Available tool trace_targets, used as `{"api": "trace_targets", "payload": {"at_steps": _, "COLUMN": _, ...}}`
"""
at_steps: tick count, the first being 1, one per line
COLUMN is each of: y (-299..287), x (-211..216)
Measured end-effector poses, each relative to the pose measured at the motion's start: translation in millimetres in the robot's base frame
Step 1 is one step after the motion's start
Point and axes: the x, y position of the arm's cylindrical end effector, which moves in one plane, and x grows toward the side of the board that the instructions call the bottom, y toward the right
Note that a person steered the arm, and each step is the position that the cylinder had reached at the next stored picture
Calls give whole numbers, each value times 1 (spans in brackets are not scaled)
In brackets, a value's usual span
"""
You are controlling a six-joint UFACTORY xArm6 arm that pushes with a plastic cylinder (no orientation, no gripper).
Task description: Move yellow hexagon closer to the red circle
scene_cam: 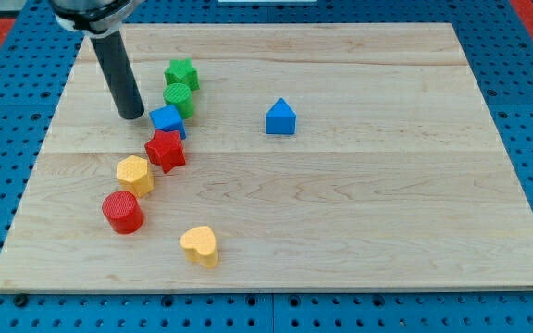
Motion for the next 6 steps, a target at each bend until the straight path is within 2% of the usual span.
{"api": "trace_targets", "payload": {"at_steps": 1, "y": 0, "x": 4}}
{"api": "trace_targets", "payload": {"at_steps": 4, "y": 6, "x": 74}}
{"api": "trace_targets", "payload": {"at_steps": 6, "y": 6, "x": 79}}
